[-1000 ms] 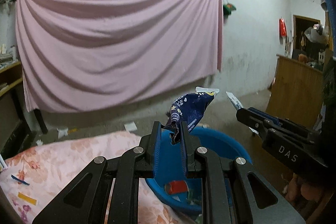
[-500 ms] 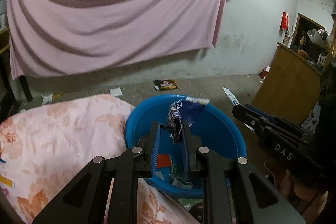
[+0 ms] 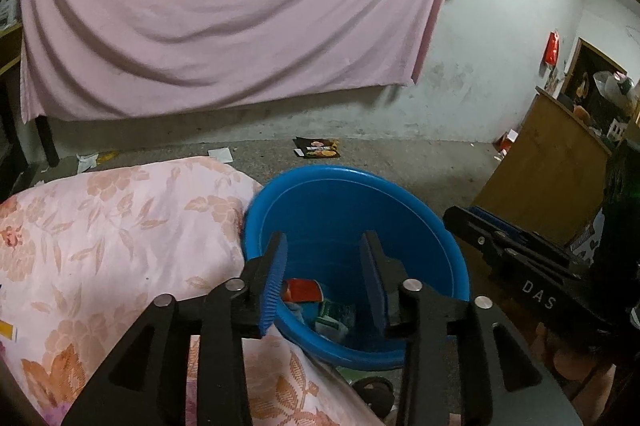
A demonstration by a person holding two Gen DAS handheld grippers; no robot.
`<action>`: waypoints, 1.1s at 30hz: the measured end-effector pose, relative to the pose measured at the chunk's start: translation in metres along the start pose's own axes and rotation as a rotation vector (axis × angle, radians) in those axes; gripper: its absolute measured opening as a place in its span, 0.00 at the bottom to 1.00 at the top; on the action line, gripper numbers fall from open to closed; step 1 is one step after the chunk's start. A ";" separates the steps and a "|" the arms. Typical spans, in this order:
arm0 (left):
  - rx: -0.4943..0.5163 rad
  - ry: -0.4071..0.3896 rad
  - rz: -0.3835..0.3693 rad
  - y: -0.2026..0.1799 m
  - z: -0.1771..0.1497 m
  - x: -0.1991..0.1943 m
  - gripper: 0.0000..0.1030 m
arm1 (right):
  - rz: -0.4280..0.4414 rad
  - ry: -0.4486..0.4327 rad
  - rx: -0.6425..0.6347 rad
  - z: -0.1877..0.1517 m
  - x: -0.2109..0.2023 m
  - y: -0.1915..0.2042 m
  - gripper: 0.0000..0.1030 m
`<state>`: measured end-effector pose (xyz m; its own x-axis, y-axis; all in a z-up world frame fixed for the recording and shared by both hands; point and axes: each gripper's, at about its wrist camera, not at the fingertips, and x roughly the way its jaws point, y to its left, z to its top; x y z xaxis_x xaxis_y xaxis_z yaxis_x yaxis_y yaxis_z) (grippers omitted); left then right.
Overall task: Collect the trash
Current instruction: 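Lift both tools from the basin back toward the bed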
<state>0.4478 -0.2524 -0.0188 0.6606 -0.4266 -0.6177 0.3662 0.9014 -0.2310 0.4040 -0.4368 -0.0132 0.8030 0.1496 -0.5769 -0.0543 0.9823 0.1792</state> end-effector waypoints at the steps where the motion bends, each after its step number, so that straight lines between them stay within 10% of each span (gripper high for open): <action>1: -0.006 -0.003 0.003 0.002 0.000 -0.002 0.35 | -0.002 -0.001 0.000 0.000 0.000 0.000 0.39; 8: -0.036 -0.048 0.030 0.013 0.002 -0.021 0.48 | -0.013 -0.025 -0.016 0.003 -0.002 0.005 0.46; 13: -0.057 -0.099 0.060 0.026 0.003 -0.042 0.59 | 0.007 -0.071 0.000 0.005 -0.010 0.008 0.72; 20: -0.096 -0.224 0.102 0.048 0.003 -0.083 0.94 | 0.019 -0.178 -0.025 0.013 -0.025 0.027 0.82; 25: -0.077 -0.298 0.158 0.058 0.000 -0.111 0.98 | 0.044 -0.254 -0.046 0.014 -0.031 0.043 1.00; 33: -0.085 -0.413 0.234 0.085 -0.011 -0.155 0.98 | 0.131 -0.369 -0.083 0.018 -0.044 0.073 1.00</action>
<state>0.3691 -0.1093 0.0486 0.9300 -0.1900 -0.3145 0.1335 0.9722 -0.1926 0.3756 -0.3737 0.0392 0.9445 0.2390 -0.2254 -0.2065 0.9655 0.1585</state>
